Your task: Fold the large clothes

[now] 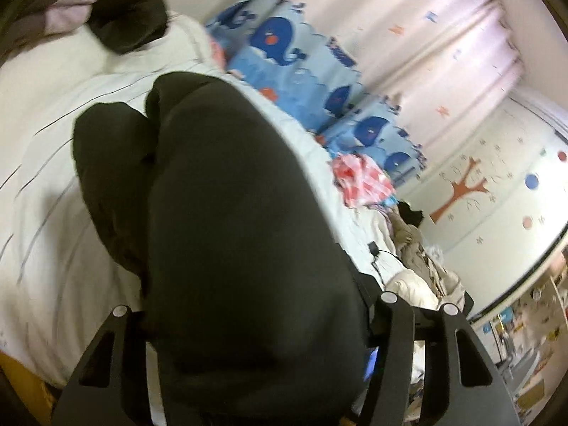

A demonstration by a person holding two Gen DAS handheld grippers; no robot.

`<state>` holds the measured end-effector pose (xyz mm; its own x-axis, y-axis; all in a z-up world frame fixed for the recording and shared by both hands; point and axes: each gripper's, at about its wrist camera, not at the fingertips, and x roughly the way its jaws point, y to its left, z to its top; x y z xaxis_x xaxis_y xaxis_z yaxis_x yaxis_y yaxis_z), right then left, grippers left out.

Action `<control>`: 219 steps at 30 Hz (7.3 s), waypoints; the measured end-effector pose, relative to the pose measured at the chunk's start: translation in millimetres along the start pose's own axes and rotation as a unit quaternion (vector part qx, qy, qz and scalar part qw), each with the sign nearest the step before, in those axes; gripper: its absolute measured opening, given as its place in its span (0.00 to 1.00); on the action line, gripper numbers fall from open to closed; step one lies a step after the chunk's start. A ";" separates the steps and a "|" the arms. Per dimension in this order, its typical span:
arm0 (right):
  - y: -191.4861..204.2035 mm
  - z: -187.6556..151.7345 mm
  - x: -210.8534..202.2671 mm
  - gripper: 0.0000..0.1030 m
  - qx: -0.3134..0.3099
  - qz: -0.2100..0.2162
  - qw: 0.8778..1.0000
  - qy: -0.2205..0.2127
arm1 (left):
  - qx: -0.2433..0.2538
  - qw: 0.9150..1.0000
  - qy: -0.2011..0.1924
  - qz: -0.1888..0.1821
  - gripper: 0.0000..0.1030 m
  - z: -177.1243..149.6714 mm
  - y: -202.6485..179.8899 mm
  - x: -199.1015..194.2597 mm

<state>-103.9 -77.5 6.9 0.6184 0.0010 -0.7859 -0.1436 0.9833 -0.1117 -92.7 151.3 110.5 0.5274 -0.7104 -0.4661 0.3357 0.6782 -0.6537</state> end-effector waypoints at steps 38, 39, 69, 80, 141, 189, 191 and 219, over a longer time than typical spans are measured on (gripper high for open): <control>-292.9 52.5 -125.9 0.93 0.196 0.143 0.970 -0.008 | 0.294 0.933 0.198 -0.058 0.55 -166.0 -203.0 182.6; -290.2 62.9 -104.0 0.93 0.168 0.104 0.980 0.026 | 0.293 0.933 0.201 -0.058 0.55 -165.4 -202.2 179.1; -303.2 -79.4 -13.8 0.93 0.310 0.020 0.945 0.101 | 0.015 0.973 0.222 -0.066 0.93 -55.8 -62.1 200.6; -223.8 -69.9 5.9 0.94 0.331 0.119 0.934 0.057 | 0.232 0.950 0.183 0.102 0.84 -13.8 -63.6 151.3; -269.2 -59.1 28.1 0.94 0.359 0.028 0.933 -0.004 | 0.009 0.962 0.272 -0.010 0.84 28.6 21.2 227.8; -89.5 39.5 57.2 0.93 0.168 0.145 0.975 0.020 | 0.163 0.964 0.118 0.172 0.93 71.6 67.8 100.7; -79.2 13.1 71.2 0.94 0.226 0.162 0.960 0.031 | 0.189 0.953 0.123 0.202 0.94 63.9 70.6 115.8; -115.3 20.5 -17.0 0.94 0.197 0.049 0.978 -0.049 | 0.203 0.949 0.093 0.222 0.94 30.4 48.2 60.8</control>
<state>-82.0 -187.2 45.7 0.6907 0.0979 -0.7165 0.0912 0.9711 0.2206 -20.8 146.6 68.8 0.5534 -0.3331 -0.7634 0.4063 0.9081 -0.1017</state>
